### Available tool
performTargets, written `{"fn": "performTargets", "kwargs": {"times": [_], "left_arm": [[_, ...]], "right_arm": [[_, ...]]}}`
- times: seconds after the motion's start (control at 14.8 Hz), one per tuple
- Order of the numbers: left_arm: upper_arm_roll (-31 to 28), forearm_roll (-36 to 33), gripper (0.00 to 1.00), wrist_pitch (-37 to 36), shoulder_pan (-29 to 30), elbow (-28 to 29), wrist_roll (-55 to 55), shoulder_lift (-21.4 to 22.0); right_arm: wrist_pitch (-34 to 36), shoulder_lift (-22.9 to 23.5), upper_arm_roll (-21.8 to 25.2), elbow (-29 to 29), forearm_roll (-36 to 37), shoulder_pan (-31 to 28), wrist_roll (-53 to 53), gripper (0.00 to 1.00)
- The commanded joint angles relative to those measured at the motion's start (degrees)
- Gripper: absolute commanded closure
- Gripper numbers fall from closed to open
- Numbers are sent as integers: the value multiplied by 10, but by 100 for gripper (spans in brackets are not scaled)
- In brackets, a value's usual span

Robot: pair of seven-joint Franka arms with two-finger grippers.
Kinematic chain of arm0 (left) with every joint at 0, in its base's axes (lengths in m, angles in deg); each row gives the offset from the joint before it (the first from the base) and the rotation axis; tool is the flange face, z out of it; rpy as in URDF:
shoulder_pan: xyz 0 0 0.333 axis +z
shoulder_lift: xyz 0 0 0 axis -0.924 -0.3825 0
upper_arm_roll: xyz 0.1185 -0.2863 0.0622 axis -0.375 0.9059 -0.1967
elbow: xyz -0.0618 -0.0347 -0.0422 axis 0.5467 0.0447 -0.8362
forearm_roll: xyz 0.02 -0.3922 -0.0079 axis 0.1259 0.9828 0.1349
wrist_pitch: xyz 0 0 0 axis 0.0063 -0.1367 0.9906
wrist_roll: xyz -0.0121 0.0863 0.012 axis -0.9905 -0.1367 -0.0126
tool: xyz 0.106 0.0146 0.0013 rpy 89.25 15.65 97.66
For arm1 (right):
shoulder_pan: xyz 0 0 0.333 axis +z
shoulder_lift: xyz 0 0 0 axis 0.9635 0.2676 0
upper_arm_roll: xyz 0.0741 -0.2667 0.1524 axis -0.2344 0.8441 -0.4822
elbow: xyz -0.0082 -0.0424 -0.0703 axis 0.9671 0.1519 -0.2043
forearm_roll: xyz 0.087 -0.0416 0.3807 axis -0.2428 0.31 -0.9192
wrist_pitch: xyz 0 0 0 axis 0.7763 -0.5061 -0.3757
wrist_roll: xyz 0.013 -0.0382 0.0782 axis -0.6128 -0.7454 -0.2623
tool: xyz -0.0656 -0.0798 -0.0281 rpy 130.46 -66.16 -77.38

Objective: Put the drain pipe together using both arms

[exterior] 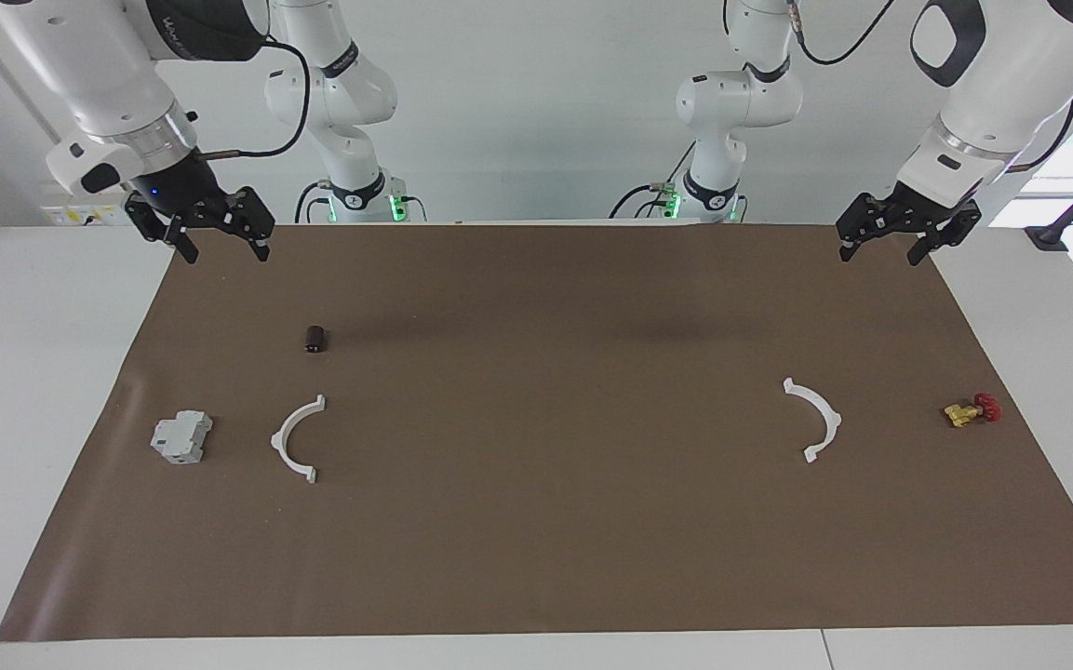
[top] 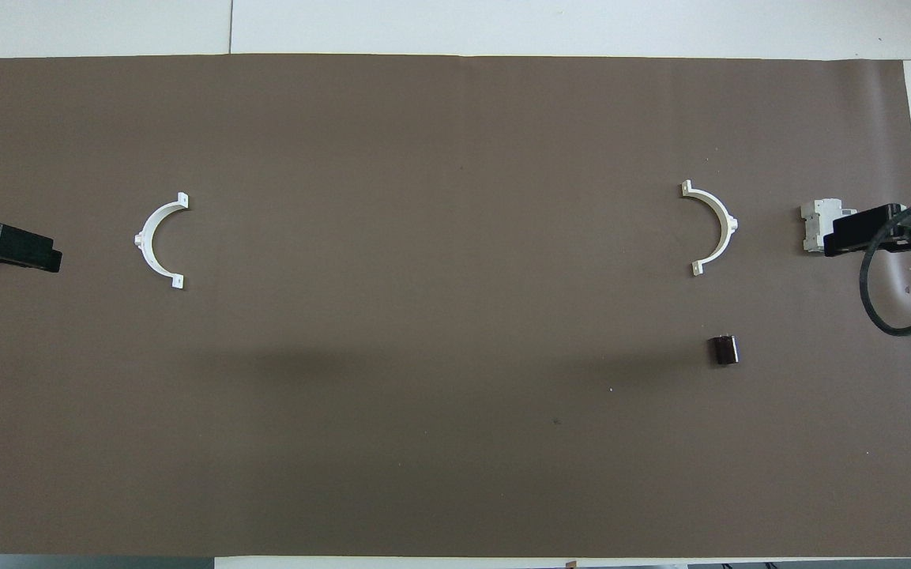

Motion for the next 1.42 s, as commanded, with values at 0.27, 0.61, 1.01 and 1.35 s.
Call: {"fn": "performTargets", "kwargs": {"times": [0.27, 0.61, 1.01, 1.35], "left_arm": [[-6, 8, 0, -9, -2, 5, 5, 6], [-6, 7, 0, 40, 1, 24, 3, 8], [-6, 5, 0, 76, 5, 25, 1, -7], [-6, 5, 0, 134, 6, 34, -1, -48]], "right_arm": [[-14, -3, -1, 8, 10, -2, -11, 0], [-3, -4, -1, 9, 4, -23, -25, 0], [-83, 35, -6, 28, 8, -8, -63, 0], [-199, 141, -6, 11, 9, -15, -164, 0]]}}
